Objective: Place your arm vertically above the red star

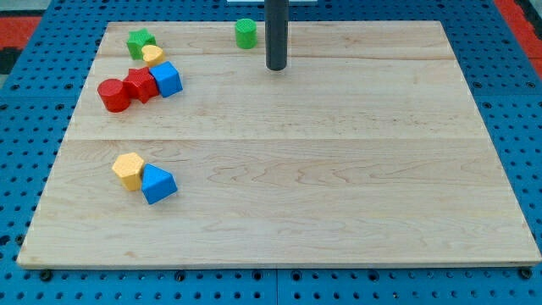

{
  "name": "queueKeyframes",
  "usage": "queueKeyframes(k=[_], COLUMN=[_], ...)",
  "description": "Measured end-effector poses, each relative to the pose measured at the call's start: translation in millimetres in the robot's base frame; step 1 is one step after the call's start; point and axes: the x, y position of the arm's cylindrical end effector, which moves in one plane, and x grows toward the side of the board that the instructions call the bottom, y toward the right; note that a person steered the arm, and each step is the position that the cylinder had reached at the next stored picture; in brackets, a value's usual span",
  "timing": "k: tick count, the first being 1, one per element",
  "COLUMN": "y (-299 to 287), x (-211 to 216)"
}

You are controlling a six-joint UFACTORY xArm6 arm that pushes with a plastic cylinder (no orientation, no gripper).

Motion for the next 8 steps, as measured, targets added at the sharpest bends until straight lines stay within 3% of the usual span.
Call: queueKeyframes(k=[1,2,4,6,8], y=[4,-28,-117,-173,-168], x=[23,37,0,38,13])
